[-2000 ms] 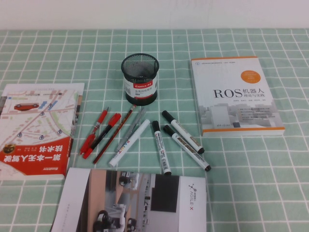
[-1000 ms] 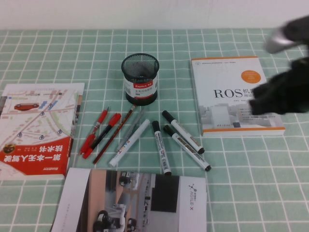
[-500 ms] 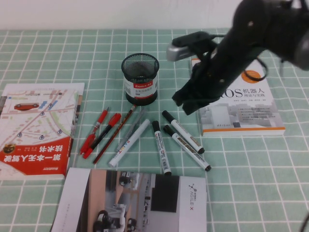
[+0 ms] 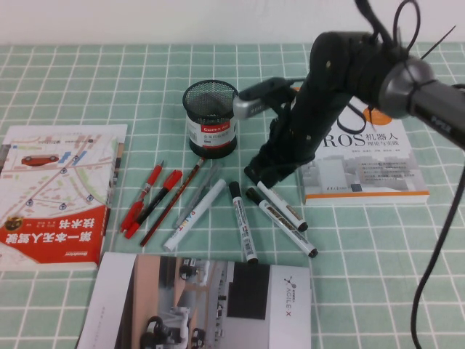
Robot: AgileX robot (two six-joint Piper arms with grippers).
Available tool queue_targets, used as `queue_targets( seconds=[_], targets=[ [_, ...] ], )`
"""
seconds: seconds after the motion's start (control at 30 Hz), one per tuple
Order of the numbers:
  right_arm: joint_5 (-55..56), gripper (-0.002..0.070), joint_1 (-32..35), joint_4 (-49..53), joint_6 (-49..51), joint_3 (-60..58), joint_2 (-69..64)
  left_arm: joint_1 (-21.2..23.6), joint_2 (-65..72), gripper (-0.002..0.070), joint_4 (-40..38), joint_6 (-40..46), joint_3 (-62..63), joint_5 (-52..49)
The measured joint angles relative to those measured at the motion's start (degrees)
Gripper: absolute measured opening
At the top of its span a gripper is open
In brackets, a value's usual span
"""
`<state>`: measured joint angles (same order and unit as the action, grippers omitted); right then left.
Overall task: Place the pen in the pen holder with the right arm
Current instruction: Pick up the pen on the table
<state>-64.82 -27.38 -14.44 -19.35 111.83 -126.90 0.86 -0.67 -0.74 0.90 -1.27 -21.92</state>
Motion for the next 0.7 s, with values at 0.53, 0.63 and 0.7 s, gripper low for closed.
queue_targets(
  seconds=[0.53,0.63,0.7],
  targets=[
    [1.56,0.0193,0.0,2.59,-2.64,0.08,-3.79,0.0,0.0,-0.0004,0.0,0.0,0.0,0.0],
    [1.7,0.0188,0.0,2.59,-2.85,0.22,-4.48,0.0,0.0,-0.0004,0.0,0.0,0.0,0.0],
    [1.74,0.0168,0.0,2.73,-2.85,0.48,-4.72,0.0,0.0,-0.0004,0.0,0.0,0.0,0.0]
  ],
)
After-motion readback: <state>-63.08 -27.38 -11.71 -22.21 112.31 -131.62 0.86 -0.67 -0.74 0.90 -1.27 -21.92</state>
